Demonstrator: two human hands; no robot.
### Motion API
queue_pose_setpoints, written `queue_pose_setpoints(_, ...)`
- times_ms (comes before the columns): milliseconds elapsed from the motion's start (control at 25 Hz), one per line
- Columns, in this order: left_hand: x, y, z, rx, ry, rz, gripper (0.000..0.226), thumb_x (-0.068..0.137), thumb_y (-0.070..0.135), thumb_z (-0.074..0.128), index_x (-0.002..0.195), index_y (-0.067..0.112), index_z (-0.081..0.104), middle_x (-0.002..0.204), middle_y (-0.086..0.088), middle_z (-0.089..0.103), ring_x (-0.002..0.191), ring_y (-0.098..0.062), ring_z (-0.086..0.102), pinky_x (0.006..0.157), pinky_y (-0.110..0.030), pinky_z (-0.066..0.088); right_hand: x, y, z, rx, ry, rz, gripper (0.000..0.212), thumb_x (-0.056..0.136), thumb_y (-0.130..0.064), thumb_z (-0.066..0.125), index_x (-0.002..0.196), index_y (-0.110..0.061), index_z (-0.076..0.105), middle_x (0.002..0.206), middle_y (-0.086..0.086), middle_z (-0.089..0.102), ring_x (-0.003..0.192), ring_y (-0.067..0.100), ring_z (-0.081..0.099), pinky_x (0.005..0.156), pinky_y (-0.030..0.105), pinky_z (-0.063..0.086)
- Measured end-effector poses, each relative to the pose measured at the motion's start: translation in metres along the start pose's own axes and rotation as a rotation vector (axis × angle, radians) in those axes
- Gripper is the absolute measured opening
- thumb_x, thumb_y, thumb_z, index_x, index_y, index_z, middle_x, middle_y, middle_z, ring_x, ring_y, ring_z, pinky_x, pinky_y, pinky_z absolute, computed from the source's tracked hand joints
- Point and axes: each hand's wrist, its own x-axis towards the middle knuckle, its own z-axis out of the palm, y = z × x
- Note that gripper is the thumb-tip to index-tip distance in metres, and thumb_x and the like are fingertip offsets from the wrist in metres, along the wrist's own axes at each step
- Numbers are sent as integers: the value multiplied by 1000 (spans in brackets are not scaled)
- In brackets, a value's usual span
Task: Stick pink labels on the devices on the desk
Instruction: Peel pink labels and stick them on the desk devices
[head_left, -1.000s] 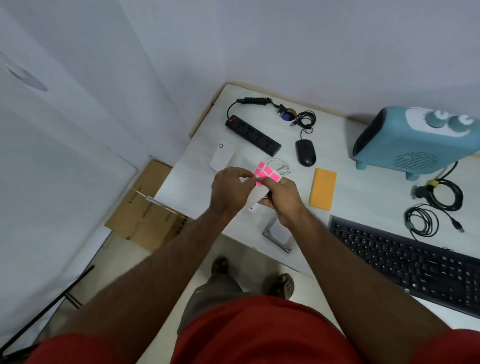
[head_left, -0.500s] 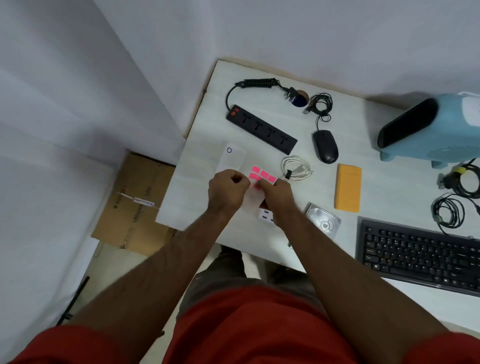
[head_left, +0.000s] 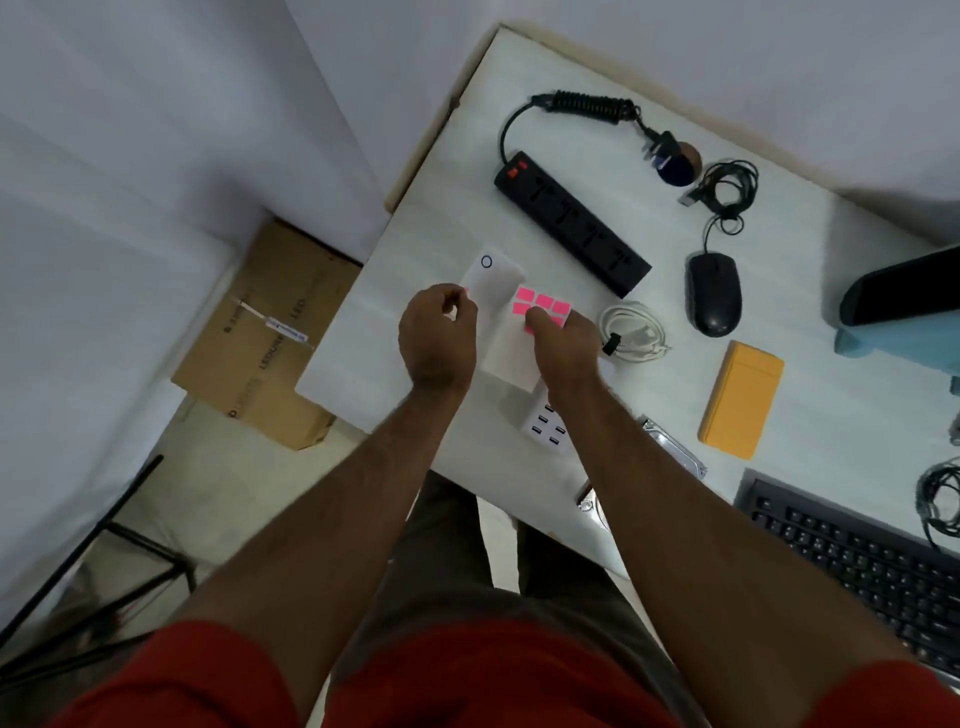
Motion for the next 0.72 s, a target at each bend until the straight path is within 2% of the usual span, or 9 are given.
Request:
queue_pose_setpoints(80,-1,-9,13,16,38,21,13,85,13,65,93,7,73,88,-7,73,84,-19,67,73,-21,47,7,2,1,0,-32,-35,13,76,-26,64,75,-15,72,70,-2,66,68,15,62,67,34,53)
queue_pose_setpoints(160,-2,-14,21,28,80,48,12,83,11,66,91,7,73,88,-7,73,84,-20,67,74,-17,43,14,2,-2,7,-69,-93,33,74,-27,63,101,-14,76,84,-3,71,76,11,65,71,30,55)
queue_pose_setpoints(240,-2,-16,27,38,119,92,11,83,11,65,90,7,72,89,-7,73,84,-21,68,74,-21,46,25,2,-6,-36,-138,-184,52,79,-25,64,130,-16,67,107,-6,71,93,9,68,80,25,56)
queue_pose_setpoints(280,-2,-17,30,42,139,116,11,83,11,65,90,6,72,88,-8,73,84,-22,68,74,-23,48,30,0,-8,-76,-177,-222,57,79,-26,63,136,-17,62,116,-6,69,101,10,68,84,27,56)
queue_pose_setpoints(320,-2,-18,33,47,159,129,10,83,10,65,89,5,71,87,-9,73,83,-23,68,73,-24,49,35,-1,-8,-117,-213,-250,61,78,-29,62,137,-18,60,120,-5,69,105,12,68,88,30,57)
queue_pose_setpoints(400,-4,-20,39,52,186,140,8,83,8,65,87,4,71,86,-10,72,81,-24,68,72,-25,51,41,-2,-8,-169,-261,-275,59,75,-33,60,132,-20,64,110,-11,72,102,11,69,90,37,58)
queue_pose_setpoints(520,-5,-26,49,72,199,159,7,82,8,64,84,6,71,84,-9,72,79,-25,67,70,-32,53,44,-2,-5,-152,-283,-282,44,76,-25,60,118,-20,72,84,-31,70,83,-7,67,80,29,56)
queue_pose_setpoints(680,-7,-28,53,118,216,183,8,82,6,65,80,5,73,84,-8,73,79,-24,67,69,-31,51,45,5,-2,-126,-286,-290,42,81,-17,61,122,-13,72,96,-29,72,82,-13,64,86,31,56)
queue_pose_setpoints(720,-8,-29,54,121,218,212,7,82,6,66,82,4,73,85,-10,73,79,-25,67,68,-31,53,45,5,-2,-127,-289,-293,45,80,-19,61,123,-13,71,93,-32,71,83,-13,64,87,31,56)
